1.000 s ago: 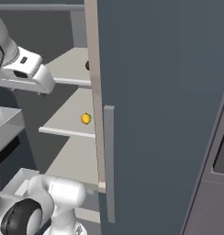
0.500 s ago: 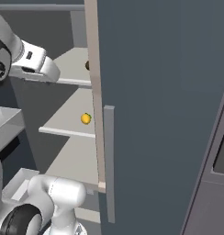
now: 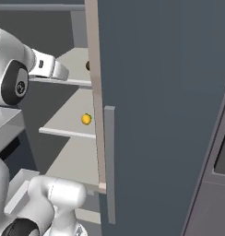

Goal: Take the broccoli, kiwi, and lemon from the freezer and place them in the bowl on the counter.

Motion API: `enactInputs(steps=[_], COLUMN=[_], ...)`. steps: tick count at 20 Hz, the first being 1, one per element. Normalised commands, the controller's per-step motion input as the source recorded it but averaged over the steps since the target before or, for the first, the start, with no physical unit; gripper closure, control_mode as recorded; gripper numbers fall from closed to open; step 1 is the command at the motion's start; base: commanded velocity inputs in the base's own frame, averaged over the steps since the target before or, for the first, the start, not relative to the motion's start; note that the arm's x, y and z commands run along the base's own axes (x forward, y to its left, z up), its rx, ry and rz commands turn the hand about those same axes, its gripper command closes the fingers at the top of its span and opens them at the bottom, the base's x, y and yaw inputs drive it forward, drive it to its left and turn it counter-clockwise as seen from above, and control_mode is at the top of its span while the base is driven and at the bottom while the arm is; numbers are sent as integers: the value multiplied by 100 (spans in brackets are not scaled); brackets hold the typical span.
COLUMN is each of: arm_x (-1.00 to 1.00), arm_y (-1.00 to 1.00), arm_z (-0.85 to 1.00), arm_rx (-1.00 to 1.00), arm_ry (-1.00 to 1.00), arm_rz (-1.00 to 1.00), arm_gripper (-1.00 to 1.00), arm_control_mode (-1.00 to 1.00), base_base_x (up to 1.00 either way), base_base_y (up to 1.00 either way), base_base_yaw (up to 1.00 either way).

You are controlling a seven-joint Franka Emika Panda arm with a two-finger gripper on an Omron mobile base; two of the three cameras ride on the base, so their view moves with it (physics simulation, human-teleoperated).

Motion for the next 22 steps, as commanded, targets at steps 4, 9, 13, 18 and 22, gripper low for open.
enactInputs(steps=[4,9,13,18,22], arm_x=[85,65,62,65,44], arm_y=[0,3,0,0,-4], arm_z=[0,3,-1,-5,-17], arm_rx=[0,0,0,0,0], arm_ry=[0,12,2,0,0], arm_rz=[-4,-3,-2,-7,-12], arm_gripper=[-100,-100,-100,-100,-100], arm_control_mode=[-100,-100,-100,-100,-100], base_base_x=[0,0,0,0,0], base_base_y=[0,0,0,0,0], base_base_yaw=[0,0,0,0,0])
